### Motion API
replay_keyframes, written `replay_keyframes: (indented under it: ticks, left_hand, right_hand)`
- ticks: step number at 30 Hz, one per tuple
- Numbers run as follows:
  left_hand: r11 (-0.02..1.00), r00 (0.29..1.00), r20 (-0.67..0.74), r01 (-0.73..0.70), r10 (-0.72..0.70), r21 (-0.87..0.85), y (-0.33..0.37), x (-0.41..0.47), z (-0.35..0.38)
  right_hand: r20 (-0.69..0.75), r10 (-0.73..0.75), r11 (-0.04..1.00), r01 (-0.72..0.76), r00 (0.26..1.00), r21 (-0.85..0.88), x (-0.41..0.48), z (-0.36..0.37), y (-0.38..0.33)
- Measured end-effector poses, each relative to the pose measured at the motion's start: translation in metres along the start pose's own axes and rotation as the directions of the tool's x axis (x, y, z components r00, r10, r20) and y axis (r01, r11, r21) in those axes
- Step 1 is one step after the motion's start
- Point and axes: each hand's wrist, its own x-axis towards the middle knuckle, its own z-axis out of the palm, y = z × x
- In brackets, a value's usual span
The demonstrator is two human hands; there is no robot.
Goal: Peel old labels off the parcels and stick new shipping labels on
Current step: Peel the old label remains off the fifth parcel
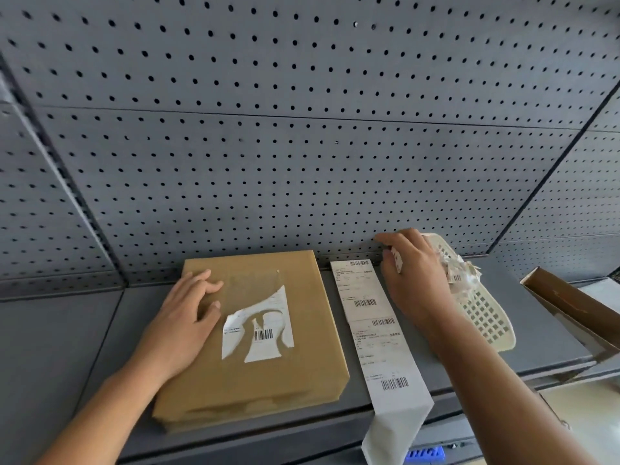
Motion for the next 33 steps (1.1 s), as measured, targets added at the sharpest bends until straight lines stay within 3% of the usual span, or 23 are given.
replay_keyframes:
  ticks: [9,15,19,24,33]
  left_hand:
    - [1.0,1.0,0.013,0.018,-0.018,-0.001,0.002,-0.003,-0.002]
    - [0.999,1.0,0.007,0.022,-0.022,-0.025,0.002,-0.003,-0.001]
    - [0.999,0.999,0.01,0.031,-0.031,-0.038,0.002,-0.004,-0.002]
    - [0.998,1.0,0.007,0.025,-0.025,-0.05,-0.001,-0.003,0.0]
    - [0.999,1.0,0.011,0.02,-0.019,-0.045,0.001,-0.004,-0.002]
  right_hand:
    - [0.286,-0.196,0.968,0.138,0.938,0.211,-0.013,0.054,-0.079]
    - [0.368,-0.243,0.938,0.121,0.897,0.323,-0.024,0.083,-0.106]
    - [0.446,-0.338,0.91,0.166,0.829,0.38,-0.033,0.095,-0.119]
    - [0.423,-0.446,0.876,0.289,0.789,0.386,-0.041,0.108,-0.128]
    - [0.399,-0.475,0.845,0.28,0.784,0.455,-0.04,0.108,-0.131]
